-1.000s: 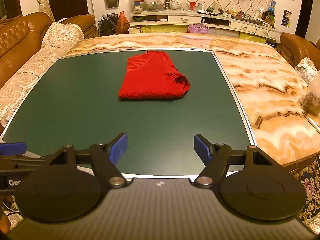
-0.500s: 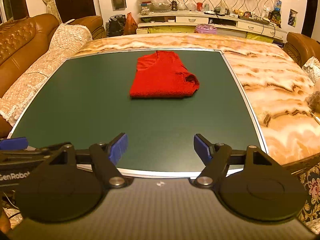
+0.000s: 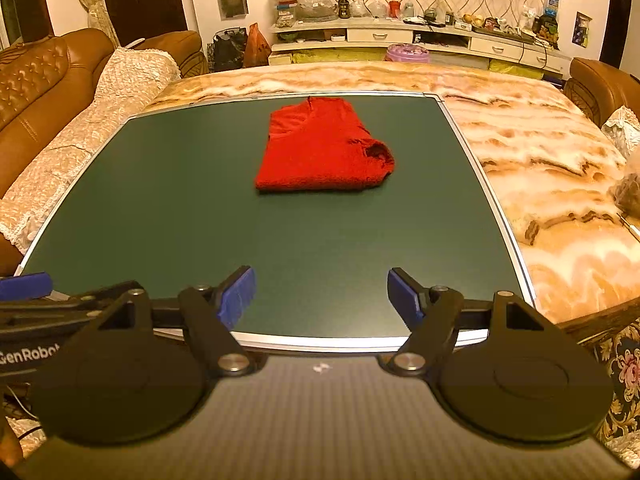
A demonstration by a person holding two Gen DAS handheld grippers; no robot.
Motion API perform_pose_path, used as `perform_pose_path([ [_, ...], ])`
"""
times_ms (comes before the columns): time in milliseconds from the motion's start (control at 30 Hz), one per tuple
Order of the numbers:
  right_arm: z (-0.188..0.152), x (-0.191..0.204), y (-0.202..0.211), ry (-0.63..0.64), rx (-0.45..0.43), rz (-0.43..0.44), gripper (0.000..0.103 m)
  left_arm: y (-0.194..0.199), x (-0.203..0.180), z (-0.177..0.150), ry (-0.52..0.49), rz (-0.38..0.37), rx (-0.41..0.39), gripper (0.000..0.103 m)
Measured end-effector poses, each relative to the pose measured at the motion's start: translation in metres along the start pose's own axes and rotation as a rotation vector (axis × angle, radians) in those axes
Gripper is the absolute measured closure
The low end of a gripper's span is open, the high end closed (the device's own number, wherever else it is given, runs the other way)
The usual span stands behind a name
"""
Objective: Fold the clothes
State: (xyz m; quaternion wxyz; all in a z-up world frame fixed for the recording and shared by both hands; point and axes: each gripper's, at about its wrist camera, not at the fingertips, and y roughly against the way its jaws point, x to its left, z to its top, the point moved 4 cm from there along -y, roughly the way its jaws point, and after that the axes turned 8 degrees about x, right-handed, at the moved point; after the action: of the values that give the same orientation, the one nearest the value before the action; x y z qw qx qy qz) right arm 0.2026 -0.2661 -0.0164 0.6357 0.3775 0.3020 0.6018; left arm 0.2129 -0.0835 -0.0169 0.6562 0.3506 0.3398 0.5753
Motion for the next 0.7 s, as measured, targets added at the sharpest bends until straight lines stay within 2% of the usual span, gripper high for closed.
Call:
perform_pose_path([
  [300, 0.002, -0.003, -0.008, -0.018, 0.005, 0.008, 0.022, -0.005, -0.008, 0.004, -0.012, 0.018, 0.002, 0.003],
  [700, 0.005, -0.008, -0.020, -0.044, 0.010, 0.022, 0.022, -0.023, -0.010, 0.011, 0.006, 0.020, 0.055, 0.006],
])
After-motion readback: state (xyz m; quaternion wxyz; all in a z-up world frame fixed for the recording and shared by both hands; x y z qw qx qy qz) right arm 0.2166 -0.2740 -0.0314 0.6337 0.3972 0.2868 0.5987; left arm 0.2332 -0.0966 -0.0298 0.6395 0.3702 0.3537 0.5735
